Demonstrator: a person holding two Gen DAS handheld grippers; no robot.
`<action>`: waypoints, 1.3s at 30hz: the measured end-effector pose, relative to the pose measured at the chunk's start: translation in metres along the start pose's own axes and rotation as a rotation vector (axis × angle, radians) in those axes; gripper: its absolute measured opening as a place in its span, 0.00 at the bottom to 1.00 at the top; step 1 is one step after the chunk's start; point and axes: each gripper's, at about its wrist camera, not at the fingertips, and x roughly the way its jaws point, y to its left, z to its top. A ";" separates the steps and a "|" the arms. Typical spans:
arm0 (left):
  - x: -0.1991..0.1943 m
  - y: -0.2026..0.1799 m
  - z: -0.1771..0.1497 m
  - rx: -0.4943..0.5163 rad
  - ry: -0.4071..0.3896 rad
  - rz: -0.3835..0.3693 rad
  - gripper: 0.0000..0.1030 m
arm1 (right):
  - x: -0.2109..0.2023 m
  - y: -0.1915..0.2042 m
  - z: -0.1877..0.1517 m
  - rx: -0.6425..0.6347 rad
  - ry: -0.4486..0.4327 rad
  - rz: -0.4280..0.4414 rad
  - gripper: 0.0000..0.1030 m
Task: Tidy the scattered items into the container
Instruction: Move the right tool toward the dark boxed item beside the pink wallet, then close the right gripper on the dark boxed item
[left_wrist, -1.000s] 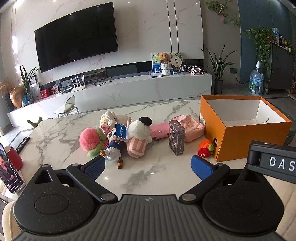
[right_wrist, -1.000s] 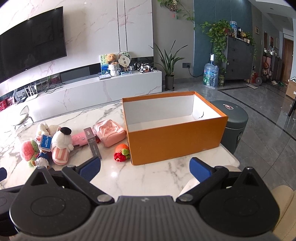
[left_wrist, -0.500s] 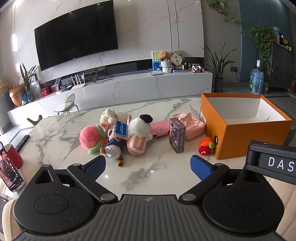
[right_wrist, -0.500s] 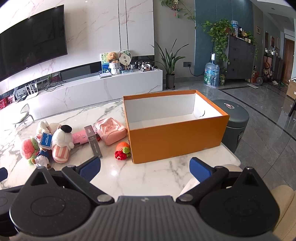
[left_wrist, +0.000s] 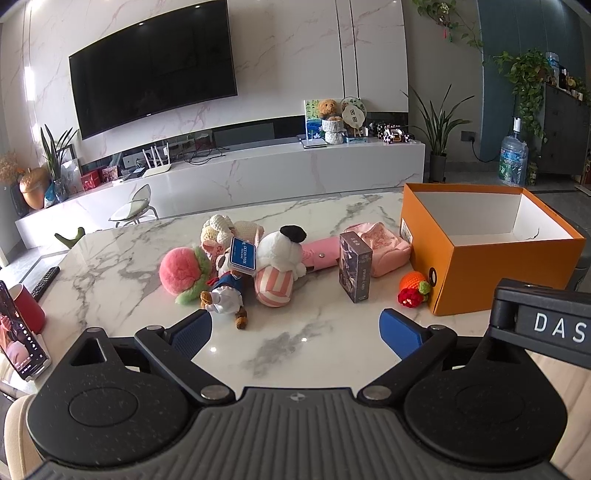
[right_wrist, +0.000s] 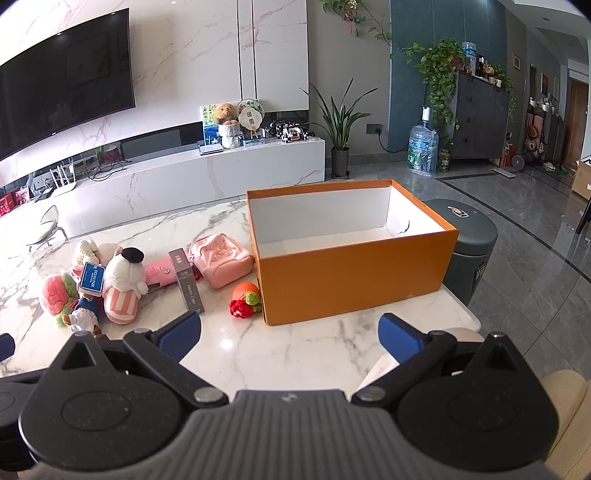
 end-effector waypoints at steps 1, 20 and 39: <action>0.000 0.000 0.000 0.000 0.000 0.000 1.00 | 0.000 0.000 0.000 0.000 0.000 0.000 1.00; 0.023 0.008 -0.005 -0.005 0.031 0.006 1.00 | 0.020 0.009 -0.003 -0.031 0.011 0.037 1.00; 0.089 0.043 -0.005 -0.070 0.086 0.113 0.89 | 0.087 0.056 -0.001 -0.114 0.007 0.223 0.92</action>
